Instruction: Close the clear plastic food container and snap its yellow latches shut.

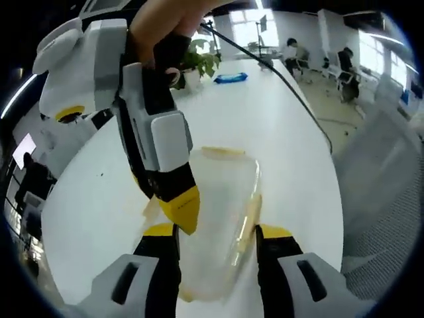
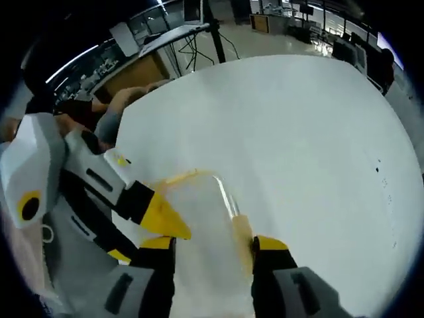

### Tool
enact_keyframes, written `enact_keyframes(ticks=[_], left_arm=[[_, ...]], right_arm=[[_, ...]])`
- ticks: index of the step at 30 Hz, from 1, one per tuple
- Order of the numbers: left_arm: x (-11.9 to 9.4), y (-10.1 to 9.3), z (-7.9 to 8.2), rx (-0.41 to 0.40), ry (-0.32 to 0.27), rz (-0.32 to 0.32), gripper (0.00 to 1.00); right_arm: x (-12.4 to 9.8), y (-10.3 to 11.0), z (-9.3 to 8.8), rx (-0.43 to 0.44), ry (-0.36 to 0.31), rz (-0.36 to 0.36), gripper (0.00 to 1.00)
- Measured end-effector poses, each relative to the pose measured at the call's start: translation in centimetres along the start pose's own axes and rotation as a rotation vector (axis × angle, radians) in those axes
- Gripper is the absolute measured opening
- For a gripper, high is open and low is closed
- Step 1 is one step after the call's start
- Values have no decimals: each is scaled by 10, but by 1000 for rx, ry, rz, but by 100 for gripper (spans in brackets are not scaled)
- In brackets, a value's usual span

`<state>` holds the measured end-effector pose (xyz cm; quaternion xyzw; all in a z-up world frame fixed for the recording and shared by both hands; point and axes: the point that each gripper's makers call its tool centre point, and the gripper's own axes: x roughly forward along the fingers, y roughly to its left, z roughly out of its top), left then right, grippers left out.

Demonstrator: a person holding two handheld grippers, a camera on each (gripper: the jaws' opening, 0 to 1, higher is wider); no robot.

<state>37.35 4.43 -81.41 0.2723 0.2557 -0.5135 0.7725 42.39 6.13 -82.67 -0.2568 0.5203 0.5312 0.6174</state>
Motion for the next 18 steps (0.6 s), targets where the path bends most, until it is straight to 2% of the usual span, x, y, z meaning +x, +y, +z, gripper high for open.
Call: enact_keyframes(ticks=[2,6,10,18], left_arm=[[0,1,0,-8,-9,-4,42],[2,0,1,-14,17,10,42],[2,1,0,-14,14,17,42],[4,-1,-1,10,25,41,43]], right_arm=[[1,-2,0,-3,4,10,43],[2,-2,-1,-4,6,27,43],[2,-1,0,-4,2,52,43],[4,0,-1,-30,66,101,44]])
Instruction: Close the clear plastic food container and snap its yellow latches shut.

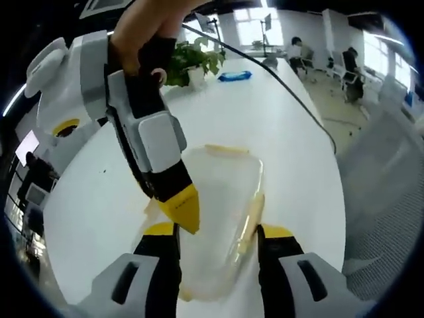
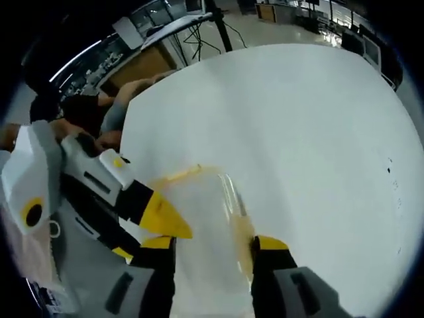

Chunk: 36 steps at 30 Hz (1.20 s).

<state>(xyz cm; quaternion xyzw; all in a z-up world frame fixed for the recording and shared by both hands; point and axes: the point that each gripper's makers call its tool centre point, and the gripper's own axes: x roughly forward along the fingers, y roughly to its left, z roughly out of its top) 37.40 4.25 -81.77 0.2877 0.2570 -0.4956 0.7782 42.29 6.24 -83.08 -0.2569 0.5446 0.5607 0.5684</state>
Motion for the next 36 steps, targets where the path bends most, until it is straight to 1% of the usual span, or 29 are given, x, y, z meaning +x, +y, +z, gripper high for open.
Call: enact_keyframes(ticks=[3,8,11,15,17,18,19,20,24,28,32,36], left_arm=[[0,0,0,10,7,12,43],[0,3,0,2,4,3,43],[1,3,0,2,6,-1,44],[2,3,0,1,4,0,44],[2,4,0,6,0,4,44],[2,6,-1,5,2,14,45],[2,7,-1,13,4,11,45],[3,7,-2,13,5,11,45],[3,9,-2,11,2,9,45],[4,8,-3,22,5,11,45],[5,5,-3,47,8,33,45],[4,5,-2,44,16,33,45]], right_arm=[[1,0,-1,0,8,27,45],[1,0,-1,-8,36,58,45],[2,-1,-2,2,35,108,45],[4,1,-2,-11,56,118,44],[4,0,-3,-10,54,131,43],[8,-2,-2,-21,33,148,44],[6,2,-5,2,40,160,44],[8,3,-5,-14,38,166,44],[8,3,-4,-19,41,164,44],[7,4,-4,-20,15,163,45],[7,6,-3,-35,-11,136,48],[8,8,-2,-43,1,117,51]])
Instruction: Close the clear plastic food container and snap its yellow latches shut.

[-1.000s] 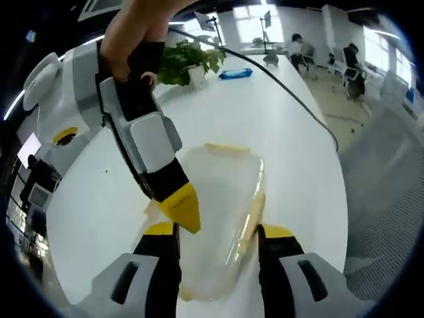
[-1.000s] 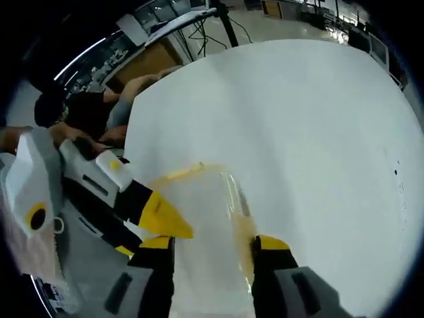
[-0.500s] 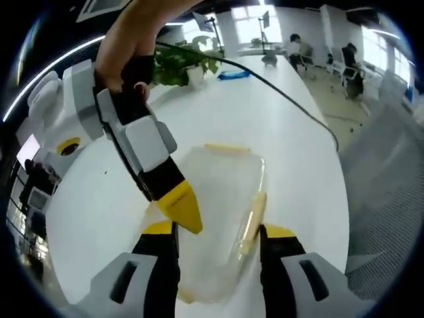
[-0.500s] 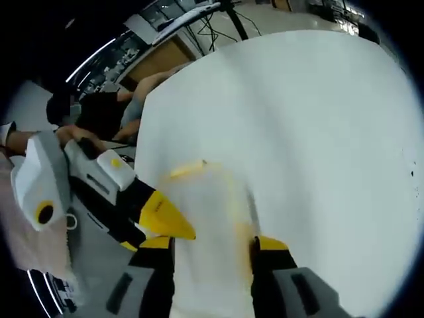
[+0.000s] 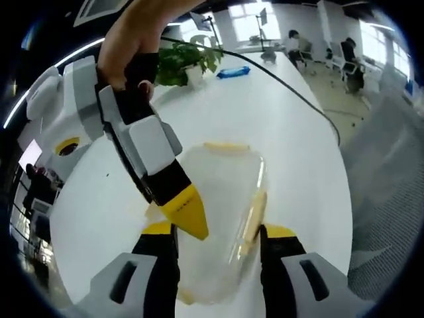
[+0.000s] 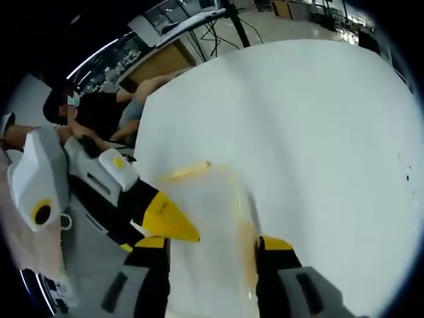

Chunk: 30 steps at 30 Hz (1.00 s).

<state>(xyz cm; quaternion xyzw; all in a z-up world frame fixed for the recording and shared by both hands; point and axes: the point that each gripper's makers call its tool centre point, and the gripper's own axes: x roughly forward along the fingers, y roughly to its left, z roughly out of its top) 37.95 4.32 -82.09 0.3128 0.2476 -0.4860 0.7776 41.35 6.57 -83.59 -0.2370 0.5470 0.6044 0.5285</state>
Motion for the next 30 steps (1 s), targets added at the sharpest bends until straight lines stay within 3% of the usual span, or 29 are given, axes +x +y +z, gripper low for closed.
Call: enact_keyframes(ticks=[5,9,18,22,30], left_arm=[[-1,-1,1,0,-3,6,45],[0,-1,-3,69,7,100,43],[1,2,-3,52,-5,75,43],[2,3,-3,57,-3,74,44],[4,3,-2,64,2,74,44]], right_arm=[[-1,-2,0,2,4,8,52],[-6,-2,-4,-16,-26,5,53],[-3,-1,-1,-11,-47,-1,54],[-2,0,1,-6,-97,-30,57],[0,1,4,3,-126,-70,61]])
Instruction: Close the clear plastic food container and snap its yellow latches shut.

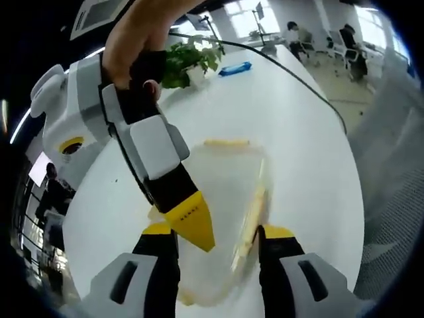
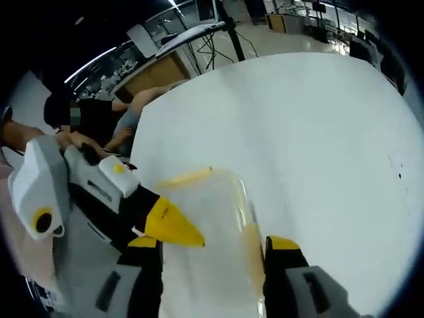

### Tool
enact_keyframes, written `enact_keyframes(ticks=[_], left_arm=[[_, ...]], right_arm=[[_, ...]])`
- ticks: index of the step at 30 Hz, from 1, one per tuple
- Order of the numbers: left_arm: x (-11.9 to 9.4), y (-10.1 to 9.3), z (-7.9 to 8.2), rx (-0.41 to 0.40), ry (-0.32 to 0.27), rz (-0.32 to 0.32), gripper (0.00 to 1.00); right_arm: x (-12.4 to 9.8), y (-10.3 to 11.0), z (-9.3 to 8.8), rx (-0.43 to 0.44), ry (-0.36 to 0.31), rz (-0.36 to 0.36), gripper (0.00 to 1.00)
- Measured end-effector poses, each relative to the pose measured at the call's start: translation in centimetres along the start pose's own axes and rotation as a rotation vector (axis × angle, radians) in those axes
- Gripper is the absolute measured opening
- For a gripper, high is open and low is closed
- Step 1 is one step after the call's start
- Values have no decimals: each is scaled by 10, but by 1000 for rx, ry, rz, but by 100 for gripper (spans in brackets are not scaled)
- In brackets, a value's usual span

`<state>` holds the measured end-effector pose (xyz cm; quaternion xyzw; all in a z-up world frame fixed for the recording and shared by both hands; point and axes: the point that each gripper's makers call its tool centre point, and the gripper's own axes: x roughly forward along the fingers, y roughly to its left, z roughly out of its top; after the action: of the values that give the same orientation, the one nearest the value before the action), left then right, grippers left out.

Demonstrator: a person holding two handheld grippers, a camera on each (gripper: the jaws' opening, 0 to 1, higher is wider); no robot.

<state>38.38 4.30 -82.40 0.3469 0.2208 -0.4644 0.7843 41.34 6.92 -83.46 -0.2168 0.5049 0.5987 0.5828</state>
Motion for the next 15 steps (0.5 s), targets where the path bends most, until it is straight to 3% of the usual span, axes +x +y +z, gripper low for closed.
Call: enact_keyframes(ticks=[8,15], left_arm=[[1,-2,3,16,7,-1,45],[1,-4,3,28,23,0,45]], right_arm=[[2,4,3,-14,-80,-29,69],[-3,7,7,-51,-137,-139,70]])
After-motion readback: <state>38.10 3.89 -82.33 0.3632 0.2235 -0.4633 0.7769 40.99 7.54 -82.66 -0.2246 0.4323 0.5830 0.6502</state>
